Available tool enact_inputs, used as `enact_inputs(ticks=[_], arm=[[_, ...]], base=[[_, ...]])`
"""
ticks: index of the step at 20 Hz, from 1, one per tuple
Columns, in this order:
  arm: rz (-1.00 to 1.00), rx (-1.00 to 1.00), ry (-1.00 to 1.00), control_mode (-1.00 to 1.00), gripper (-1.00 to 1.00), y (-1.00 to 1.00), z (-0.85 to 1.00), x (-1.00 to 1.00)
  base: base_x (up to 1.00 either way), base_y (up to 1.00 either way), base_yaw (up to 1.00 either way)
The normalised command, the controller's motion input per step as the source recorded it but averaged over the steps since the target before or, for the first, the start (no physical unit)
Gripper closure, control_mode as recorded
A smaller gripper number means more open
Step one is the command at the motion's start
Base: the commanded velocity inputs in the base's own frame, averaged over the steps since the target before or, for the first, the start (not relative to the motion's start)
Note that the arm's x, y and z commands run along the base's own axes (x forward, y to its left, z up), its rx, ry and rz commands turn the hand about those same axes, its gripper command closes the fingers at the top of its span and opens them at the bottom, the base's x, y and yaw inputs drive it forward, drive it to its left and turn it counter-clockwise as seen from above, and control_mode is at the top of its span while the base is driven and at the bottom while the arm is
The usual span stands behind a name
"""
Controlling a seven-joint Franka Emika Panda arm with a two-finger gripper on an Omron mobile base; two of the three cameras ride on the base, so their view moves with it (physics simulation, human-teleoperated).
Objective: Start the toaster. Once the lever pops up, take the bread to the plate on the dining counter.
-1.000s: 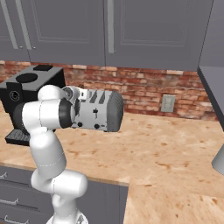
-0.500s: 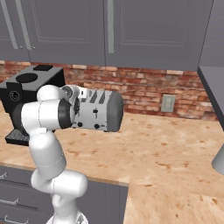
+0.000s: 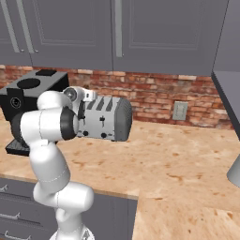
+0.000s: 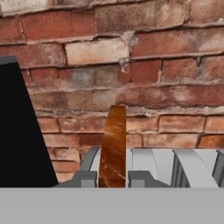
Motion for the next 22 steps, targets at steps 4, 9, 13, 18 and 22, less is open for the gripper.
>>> enact_inputs(ticks=[4, 9, 13, 18, 22], arm=[[0.0, 0.0, -0.02, -1.0, 1.0, 0.01, 0.18, 0.0], [0.0, 0.0, -0.04, -1.0, 1.0, 0.0, 0.21, -0.06], [0.0, 0.0, -0.01, -1.0, 1.0, 0.0, 0.18, -0.05], [0.0, 0.0, -0.01, -1.0, 1.0, 0.0, 0.25, -0.13], [0.0, 0.0, 0.0, -1.0, 1.0, 0.0, 0.18, -0.2]], base=[[0.0, 0.0, 0.0], [0.0, 0.0, 0.0], [0.0, 0.0, 0.0], [0.0, 0.0, 0.0], [0.0, 0.0, 0.0]])
